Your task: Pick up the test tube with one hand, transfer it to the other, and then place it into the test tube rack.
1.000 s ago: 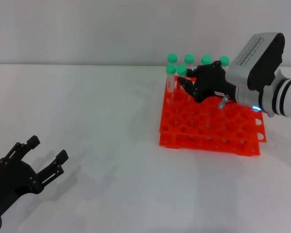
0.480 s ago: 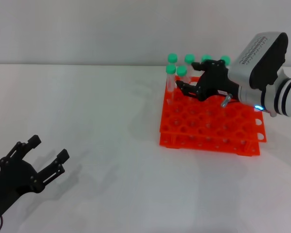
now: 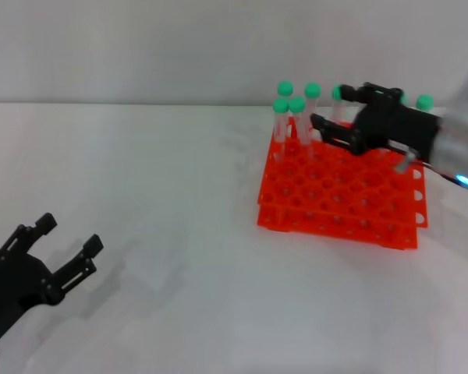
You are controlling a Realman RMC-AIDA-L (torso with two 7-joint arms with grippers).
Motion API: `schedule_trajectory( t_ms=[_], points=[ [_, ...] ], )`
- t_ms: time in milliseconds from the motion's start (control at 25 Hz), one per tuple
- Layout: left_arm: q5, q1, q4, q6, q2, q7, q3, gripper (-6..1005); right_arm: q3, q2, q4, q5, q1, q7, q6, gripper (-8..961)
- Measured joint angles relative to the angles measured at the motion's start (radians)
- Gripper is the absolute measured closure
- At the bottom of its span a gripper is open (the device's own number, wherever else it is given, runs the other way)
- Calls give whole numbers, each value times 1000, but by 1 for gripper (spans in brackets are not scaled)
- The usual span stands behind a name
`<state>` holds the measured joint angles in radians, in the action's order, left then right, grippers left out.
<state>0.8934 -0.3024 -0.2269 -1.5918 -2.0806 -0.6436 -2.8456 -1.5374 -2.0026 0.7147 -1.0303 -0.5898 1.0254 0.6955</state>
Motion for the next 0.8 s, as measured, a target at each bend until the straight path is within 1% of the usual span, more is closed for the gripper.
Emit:
schedule_trajectory(
  t_ms=[80, 120, 200, 280, 360, 480, 560, 640, 720, 760, 800],
  points=[
    [19, 0, 0, 0, 0, 0, 0, 103, 0, 3, 92, -16, 89, 0, 32, 280],
    [29, 2, 0, -1, 0, 0, 0, 103, 1, 4, 118, -23, 115, 1, 39, 281],
    [40, 5, 0, -3, 0, 0, 0, 104, 4, 5, 187, -35, 191, 1, 60, 281],
    [50, 9, 0, -6, 0, 1, 0, 104, 25, 10, 220, -36, 253, 1, 103, 281],
    [60, 11, 0, -6, -1, 2, 0, 104, 71, 13, 230, -37, 303, 1, 172, 281],
    [88, 11, 6, -2, -2, 12, 1, 104, 212, 10, 218, -38, 385, -11, 317, 281],
    [123, 14, 30, 1, -3, 37, 1, 104, 323, 8, 174, -38, 418, -33, 413, 281],
    [174, 22, 63, 1, -3, 78, 2, 104, 444, 9, 100, -39, 438, -66, 516, 281],
    [249, 31, 106, 1, -4, 137, 2, 104, 539, 10, 33, -39, 443, -104, 586, 282],
    [249, 31, 106, 1, -4, 137, 2, 104, 612, 9, -21, -39, 444, -143, 631, 282],
    [269, 31, 113, 1, -3, 145, 2, 104, 657, 9, -59, -37, 444, -177, 657, 282]
  ],
)
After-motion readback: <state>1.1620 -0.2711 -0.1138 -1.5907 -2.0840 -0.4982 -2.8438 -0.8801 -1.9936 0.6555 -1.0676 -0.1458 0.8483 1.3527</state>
